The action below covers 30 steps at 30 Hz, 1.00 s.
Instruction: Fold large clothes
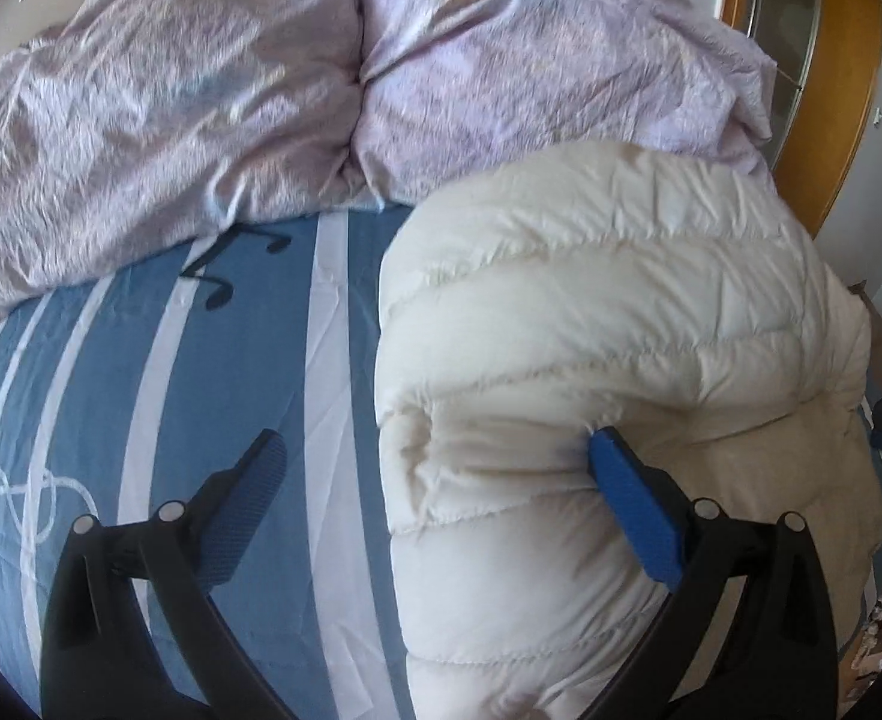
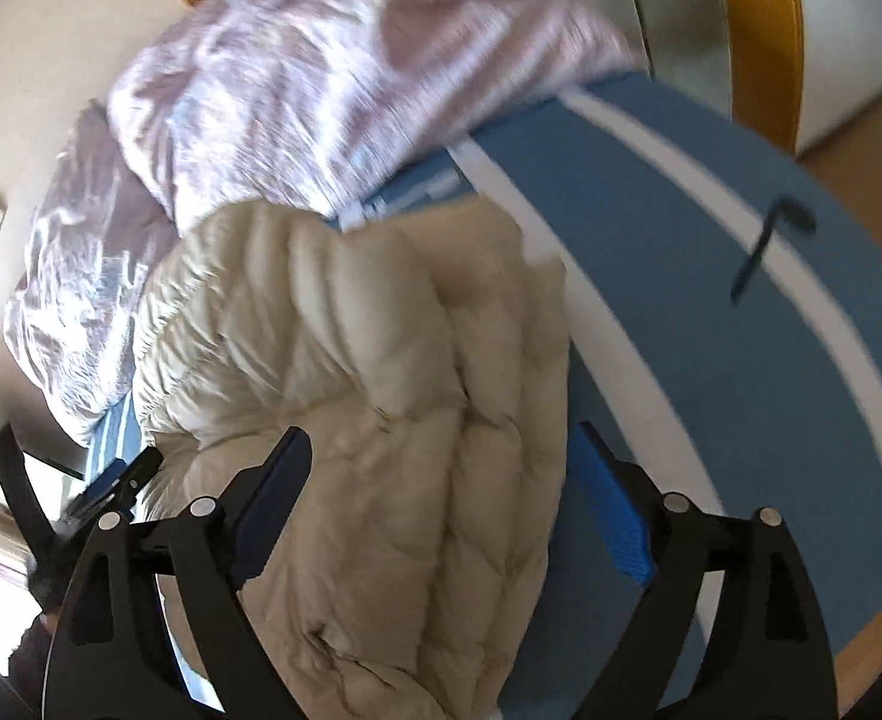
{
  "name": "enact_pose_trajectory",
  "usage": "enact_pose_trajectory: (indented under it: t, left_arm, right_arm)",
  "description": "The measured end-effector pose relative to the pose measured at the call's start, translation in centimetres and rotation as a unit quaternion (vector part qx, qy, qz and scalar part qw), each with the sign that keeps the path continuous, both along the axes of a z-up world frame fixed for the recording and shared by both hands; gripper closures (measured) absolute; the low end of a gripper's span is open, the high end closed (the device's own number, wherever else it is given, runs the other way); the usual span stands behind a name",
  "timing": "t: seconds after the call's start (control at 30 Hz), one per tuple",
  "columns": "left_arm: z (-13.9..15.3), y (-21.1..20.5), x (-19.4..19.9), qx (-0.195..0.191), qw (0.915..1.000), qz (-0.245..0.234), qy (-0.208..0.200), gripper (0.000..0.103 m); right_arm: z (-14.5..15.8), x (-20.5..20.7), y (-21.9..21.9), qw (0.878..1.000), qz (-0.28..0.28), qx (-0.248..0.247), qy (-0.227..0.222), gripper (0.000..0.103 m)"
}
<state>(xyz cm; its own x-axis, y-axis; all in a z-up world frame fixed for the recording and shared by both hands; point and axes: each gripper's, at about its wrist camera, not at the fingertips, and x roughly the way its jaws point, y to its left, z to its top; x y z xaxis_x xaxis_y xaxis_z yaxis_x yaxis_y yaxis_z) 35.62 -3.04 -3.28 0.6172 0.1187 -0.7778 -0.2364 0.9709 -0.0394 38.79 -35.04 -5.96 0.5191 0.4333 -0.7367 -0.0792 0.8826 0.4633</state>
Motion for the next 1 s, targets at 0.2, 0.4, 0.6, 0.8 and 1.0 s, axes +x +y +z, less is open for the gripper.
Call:
enact_pose_trajectory:
  t: [0.2,0.4,0.6,0.8,1.0]
  left_arm:
    - [-0.7,-0.9,-0.1,-0.012,0.9998,-0.015,0.011,0.002]
    - [-1.4,-1.9,-0.3,-0.033,0.9989,-0.027,0.021,0.003]
    - [-1.6,-2.4,-0.4,-0.048,0.9981,-0.03,0.027,0.003]
    - [-1.0,-2.0,-0.5,-0.048,0.9979,-0.031,0.029,0.004]
    - [0.2,-0.9,-0.6,-0.057,0.9975,-0.033,0.025,0.004]
  right_arm:
    - [-2.4,1.0,0.2,0.998,0.01,0.022,0.062,0.01]
    - [-3.6,1.5,-0.1,0.995,-0.001,0.029,0.092,0.001]
    - [-4.9,1.6,-0.3,0.991,0.003,0.079,0.108,0.001]
    - [-5.8,1.9,-0.3,0.984,0.015,0.135,0.114,0.029]
    - [-5.1,2.0,-0.4,0.984,0.012,0.155,0.087,0.076]
